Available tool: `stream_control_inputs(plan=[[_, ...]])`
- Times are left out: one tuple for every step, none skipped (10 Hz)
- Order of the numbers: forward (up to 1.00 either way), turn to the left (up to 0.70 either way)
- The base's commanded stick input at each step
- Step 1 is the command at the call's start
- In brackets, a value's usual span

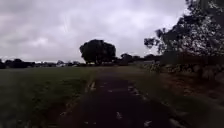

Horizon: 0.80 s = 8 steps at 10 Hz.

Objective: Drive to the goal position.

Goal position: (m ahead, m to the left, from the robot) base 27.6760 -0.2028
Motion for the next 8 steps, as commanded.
stream_control_inputs(plan=[[0.50, 0.25], [0.50, 0.25], [0.50, 0.25], [0.50, 0.25], [0.50, 0.25], [0.50, 0.25], [0.50, 0.00], [0.50, 0.00]])
